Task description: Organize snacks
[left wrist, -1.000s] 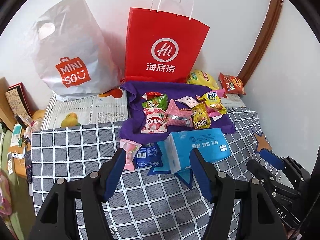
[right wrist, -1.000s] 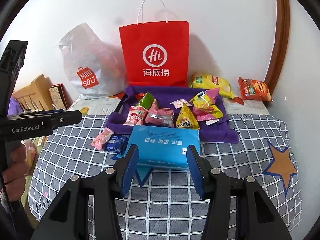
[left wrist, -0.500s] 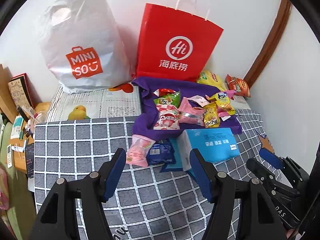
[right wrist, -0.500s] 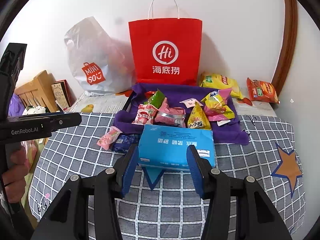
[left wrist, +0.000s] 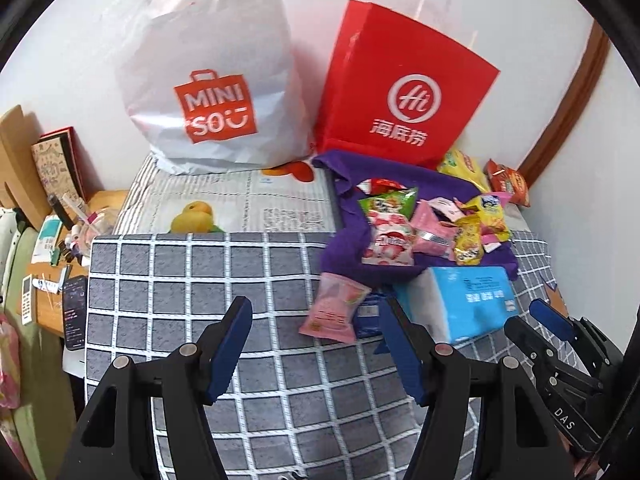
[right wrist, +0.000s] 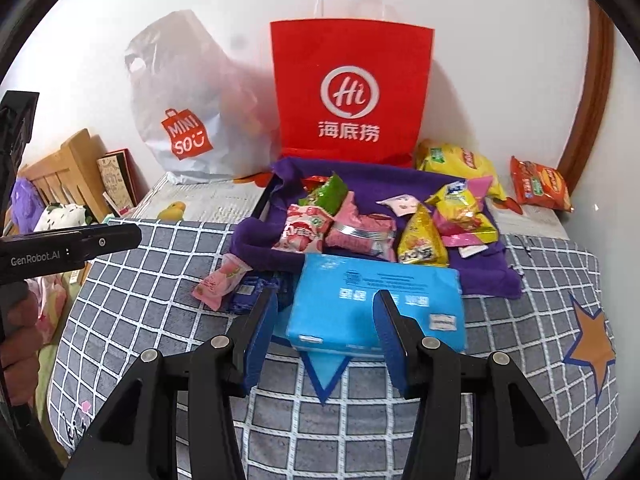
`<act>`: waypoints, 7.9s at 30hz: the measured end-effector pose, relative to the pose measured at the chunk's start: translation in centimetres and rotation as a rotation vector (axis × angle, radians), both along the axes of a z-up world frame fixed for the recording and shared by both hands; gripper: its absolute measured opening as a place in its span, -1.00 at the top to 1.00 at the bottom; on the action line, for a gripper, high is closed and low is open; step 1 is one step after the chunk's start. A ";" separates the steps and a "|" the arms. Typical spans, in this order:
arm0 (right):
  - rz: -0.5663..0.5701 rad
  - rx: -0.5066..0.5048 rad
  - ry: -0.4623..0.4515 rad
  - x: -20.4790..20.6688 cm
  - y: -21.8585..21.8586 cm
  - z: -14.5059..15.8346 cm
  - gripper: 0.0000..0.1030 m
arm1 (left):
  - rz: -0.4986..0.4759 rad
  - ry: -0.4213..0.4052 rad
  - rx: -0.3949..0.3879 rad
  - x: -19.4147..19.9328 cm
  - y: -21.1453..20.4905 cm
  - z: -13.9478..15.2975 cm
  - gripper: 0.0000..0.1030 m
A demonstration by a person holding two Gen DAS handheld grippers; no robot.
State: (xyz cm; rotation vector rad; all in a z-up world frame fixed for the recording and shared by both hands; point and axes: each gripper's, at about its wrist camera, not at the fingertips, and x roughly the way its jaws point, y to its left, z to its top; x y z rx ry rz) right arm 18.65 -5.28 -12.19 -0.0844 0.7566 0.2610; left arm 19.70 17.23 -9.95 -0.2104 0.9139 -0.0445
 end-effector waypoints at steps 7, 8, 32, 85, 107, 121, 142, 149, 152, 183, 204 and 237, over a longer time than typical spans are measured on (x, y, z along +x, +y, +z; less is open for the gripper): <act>0.042 -0.024 0.011 1.4 2.9 -1.4 0.03 | 0.056 0.014 0.009 1.4 2.7 -1.3 -0.24; 0.053 -0.028 0.012 1.7 3.4 -1.6 0.03 | 0.061 0.018 0.010 1.5 3.0 -1.4 -0.24; 0.234 -0.339 0.073 6.6 12.7 -9.2 0.05 | 0.069 0.054 -0.019 3.5 6.9 -4.5 -0.24; 0.216 -0.024 0.213 -1.5 5.3 -9.0 0.14 | -0.073 0.108 0.027 4.6 -0.7 -7.5 -0.24; -0.041 -0.011 0.156 -2.3 -8.8 -9.5 0.14 | -0.094 0.132 0.198 5.3 -6.3 -9.5 0.31; -0.170 0.028 0.095 -4.6 -13.5 -7.0 0.14 | -0.144 0.072 0.109 -3.2 -10.4 -4.1 0.31; -0.048 0.050 -0.074 4.2 -11.0 1.6 0.13 | -0.119 -0.024 0.064 4.3 -13.5 0.8 0.31; -0.016 0.041 -0.075 14.0 -8.9 1.0 0.12 | -0.075 0.042 0.039 12.4 -12.4 -2.1 0.30; -0.003 0.021 -0.061 16.6 -7.8 -0.1 0.12 | -0.074 0.050 0.033 14.2 -12.5 -3.0 0.30; -0.099 0.032 -0.070 4.4 -11.4 5.9 -0.41 | -0.059 -0.109 0.093 0.8 -15.4 5.0 -0.56; -0.152 0.014 -0.174 -9.9 -15.3 7.6 -0.96 | -0.034 -0.235 0.122 -10.7 -18.0 7.7 -0.74; -0.178 0.042 -0.195 -12.0 -16.3 7.7 -0.96 | -0.025 -0.257 0.161 -12.3 -18.7 8.1 -0.78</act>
